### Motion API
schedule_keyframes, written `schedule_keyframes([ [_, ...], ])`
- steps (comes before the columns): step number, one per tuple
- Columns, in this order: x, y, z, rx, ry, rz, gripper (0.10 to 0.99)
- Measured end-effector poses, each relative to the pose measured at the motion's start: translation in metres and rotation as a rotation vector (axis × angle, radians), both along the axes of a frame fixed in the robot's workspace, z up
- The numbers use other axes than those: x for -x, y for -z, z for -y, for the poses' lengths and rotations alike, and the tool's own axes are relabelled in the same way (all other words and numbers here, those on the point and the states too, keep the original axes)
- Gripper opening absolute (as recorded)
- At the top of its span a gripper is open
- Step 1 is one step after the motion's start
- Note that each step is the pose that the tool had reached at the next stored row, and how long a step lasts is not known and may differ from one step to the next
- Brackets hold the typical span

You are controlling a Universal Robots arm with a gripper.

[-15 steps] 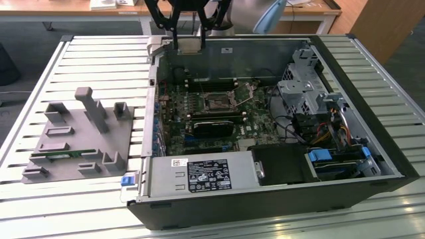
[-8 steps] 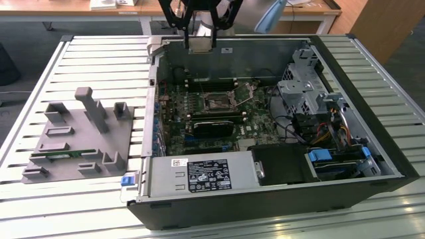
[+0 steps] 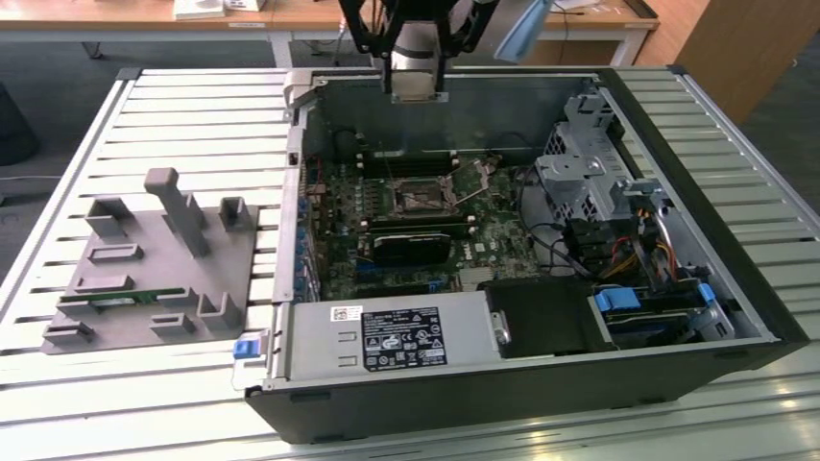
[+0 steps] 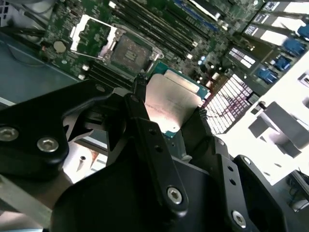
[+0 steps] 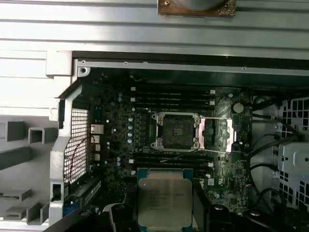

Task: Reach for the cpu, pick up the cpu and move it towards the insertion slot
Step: 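Pick up the cpu and move it towards the insertion slot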

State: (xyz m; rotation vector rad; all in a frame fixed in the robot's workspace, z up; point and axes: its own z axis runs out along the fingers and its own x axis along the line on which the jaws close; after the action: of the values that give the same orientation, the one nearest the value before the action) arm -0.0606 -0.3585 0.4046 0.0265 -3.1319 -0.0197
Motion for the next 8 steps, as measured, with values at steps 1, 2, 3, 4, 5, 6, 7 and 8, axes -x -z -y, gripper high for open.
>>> schedule_keyframes([
  [1,-0.0048,0.0002,0.0,0.0,0.0,-0.0001,0.541],
  [2,-0.0091,0.0003,0.0,0.0,0.0,-0.0001,0.541],
  [3,-0.0127,0.0004,0.0,0.0,0.0,-0.0001,0.541],
  [4,-0.0155,0.0004,0.0,0.0,0.0,-0.0001,0.541],
  [5,-0.0182,0.0004,0.0,0.0,0.0,-0.0001,0.541],
  [6,-0.0208,0.0005,-0.0003,0.0,0.0,0.0,0.541],
  [7,-0.023,0.0005,-0.0009,0.0,0.0,-0.0001,0.541],
  [8,-0.0252,0.0005,-0.0025,0.0,0.0,-0.0002,0.541],
])
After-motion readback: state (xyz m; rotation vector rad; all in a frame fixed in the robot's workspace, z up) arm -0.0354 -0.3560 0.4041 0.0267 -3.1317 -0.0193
